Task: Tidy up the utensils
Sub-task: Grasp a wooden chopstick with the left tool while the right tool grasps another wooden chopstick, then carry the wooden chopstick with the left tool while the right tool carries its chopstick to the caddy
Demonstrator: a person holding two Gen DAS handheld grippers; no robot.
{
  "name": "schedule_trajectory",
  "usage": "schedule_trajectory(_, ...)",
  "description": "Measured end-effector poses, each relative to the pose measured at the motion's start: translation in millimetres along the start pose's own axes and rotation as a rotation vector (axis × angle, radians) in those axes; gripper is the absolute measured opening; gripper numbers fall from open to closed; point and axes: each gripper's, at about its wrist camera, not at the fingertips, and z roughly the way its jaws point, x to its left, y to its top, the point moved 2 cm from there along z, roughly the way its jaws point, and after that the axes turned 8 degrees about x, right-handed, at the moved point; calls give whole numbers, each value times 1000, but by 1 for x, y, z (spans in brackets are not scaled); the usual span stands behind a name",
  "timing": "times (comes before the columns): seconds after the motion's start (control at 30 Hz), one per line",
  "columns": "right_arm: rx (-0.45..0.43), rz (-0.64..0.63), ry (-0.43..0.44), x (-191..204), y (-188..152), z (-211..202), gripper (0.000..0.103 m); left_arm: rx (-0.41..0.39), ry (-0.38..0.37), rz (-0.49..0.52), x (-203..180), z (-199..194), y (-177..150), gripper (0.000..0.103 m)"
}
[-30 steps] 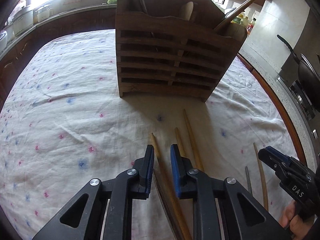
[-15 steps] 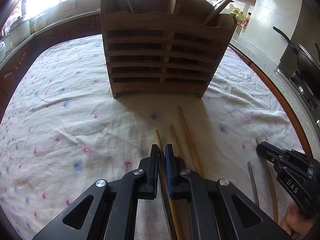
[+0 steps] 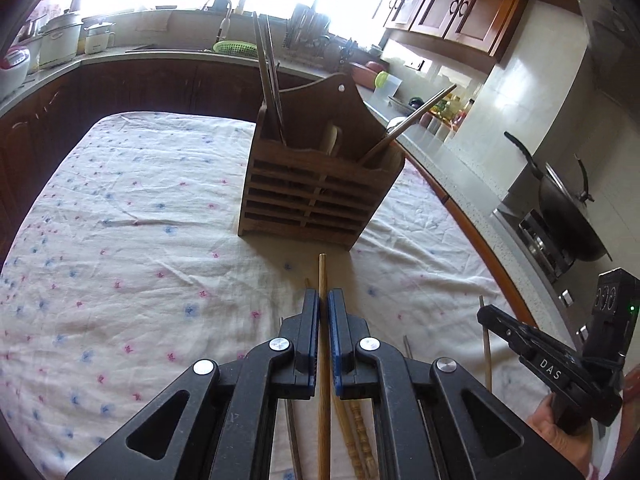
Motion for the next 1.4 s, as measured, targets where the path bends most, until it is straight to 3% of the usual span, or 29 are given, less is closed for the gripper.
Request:
schedule_trajectory(0.2, -70, -18, 34, 12, 4, -30, 5, -57, -67, -39, 12, -50, -13, 3)
schedule_trajectory(0.6, -247, -36, 100, 29, 24, -95, 5, -178, -78, -11, 14, -115, -25, 3)
schedule_trajectory(1.4, -295, -49, 128, 37, 43, -100, 5, -258, -58, 1, 18, -119, 1, 3)
